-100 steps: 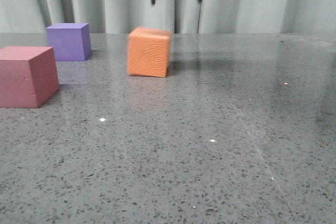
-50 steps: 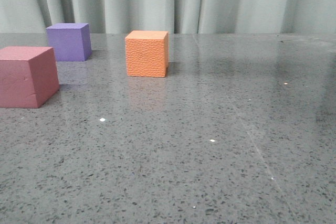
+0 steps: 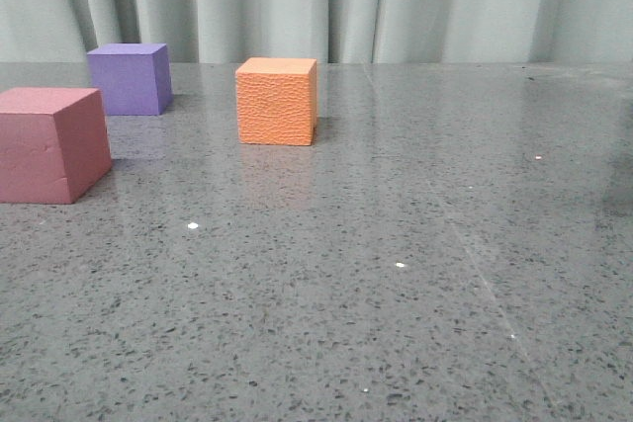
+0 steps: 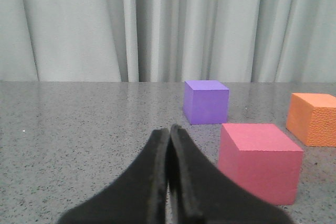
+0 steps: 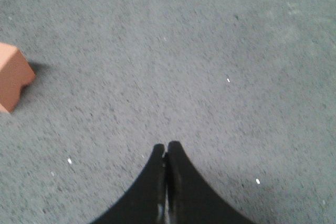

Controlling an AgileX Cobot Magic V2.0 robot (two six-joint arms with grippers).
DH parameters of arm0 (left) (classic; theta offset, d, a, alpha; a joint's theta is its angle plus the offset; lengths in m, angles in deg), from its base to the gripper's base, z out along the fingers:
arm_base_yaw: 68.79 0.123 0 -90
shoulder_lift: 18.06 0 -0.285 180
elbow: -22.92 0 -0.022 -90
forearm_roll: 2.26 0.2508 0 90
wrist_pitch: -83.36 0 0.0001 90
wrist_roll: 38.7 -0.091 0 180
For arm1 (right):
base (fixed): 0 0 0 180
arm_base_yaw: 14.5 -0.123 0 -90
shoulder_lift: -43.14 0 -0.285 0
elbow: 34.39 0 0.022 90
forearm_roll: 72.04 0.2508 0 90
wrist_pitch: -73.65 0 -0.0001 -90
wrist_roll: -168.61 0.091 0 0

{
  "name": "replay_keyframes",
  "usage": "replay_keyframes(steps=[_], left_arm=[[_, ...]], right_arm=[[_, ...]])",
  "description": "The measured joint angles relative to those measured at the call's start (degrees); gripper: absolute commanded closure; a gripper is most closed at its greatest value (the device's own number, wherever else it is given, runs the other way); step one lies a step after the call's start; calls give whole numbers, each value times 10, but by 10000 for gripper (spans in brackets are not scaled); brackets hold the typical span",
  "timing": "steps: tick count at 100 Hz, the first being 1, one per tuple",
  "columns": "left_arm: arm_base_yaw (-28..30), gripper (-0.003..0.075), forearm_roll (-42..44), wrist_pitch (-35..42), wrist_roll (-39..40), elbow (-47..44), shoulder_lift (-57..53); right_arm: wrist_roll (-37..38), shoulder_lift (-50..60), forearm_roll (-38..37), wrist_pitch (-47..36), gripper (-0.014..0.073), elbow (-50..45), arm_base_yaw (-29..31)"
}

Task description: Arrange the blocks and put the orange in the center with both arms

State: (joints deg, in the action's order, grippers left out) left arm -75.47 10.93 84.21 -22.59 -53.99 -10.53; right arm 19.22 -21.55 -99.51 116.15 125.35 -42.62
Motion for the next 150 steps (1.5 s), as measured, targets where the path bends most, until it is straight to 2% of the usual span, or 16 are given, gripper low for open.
replay_keyframes(steps=[14, 28, 91, 109, 130, 140, 150], left_arm=[[0, 739, 0, 0, 0, 0, 0], [0, 739, 0, 0, 0, 0, 0], [0, 739, 0, 0, 0, 0, 0], [0, 739, 0, 0, 0, 0, 0], [0, 739, 0, 0, 0, 0, 0], [0, 739, 0, 0, 0, 0, 0], [0, 739, 0, 0, 0, 0, 0]], right_arm=[[0, 59, -2, -30, 713, -80, 7], [1, 80, -3, -29, 713, -119, 8], [1, 81, -4, -17, 713, -130, 8], [1, 120, -4, -64, 713, -171, 13], [1, 244, 6, -159, 713, -280, 77], [-12, 317, 45, -185, 713, -342, 125], [-64, 392, 109, -215, 713, -402, 162]])
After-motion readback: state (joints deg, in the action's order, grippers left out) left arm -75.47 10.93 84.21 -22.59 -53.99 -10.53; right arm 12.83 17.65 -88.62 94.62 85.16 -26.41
